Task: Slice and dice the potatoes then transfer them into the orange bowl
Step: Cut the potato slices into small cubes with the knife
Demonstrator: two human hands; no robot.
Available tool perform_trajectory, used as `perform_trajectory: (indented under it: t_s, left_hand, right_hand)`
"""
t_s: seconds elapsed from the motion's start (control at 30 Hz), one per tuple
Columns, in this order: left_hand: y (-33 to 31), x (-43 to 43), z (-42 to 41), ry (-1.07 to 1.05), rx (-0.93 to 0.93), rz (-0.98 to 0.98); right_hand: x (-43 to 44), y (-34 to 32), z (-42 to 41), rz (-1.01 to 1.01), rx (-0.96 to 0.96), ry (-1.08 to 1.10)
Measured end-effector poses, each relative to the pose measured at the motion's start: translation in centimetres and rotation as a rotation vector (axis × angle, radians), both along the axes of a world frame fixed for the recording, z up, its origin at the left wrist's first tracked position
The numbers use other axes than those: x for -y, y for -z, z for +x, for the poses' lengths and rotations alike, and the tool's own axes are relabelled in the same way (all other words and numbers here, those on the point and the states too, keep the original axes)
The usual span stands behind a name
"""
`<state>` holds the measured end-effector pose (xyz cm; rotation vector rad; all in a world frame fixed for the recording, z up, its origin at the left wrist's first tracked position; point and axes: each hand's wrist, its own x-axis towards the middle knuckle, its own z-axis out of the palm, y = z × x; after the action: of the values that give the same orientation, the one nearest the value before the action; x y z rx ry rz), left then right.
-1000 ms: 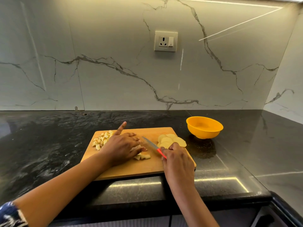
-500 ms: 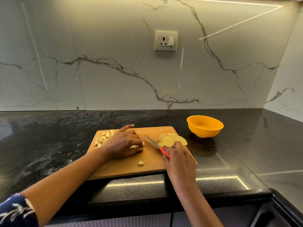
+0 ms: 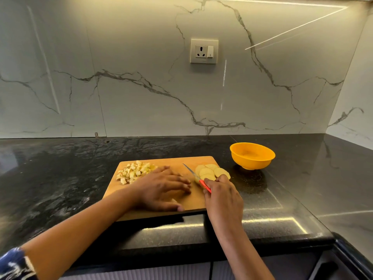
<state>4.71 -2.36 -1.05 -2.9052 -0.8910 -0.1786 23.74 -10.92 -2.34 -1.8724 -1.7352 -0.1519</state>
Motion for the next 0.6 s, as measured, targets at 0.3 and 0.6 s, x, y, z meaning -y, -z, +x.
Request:
perform_trajectory:
  t_s: [0.3, 0.6]
  left_hand:
    - [-0.7, -3.7, -1.1, -0.164, -0.028, 0.086]
    - [-0.7, -4.2, -4.5, -0.221, 0.255, 0.333]
  right_hand:
    - [-0.1, 0.0, -0.1, -0.007, -0.003, -0.027]
    - [0.1, 0.0, -0.3, 0.020, -0.025, -0.053]
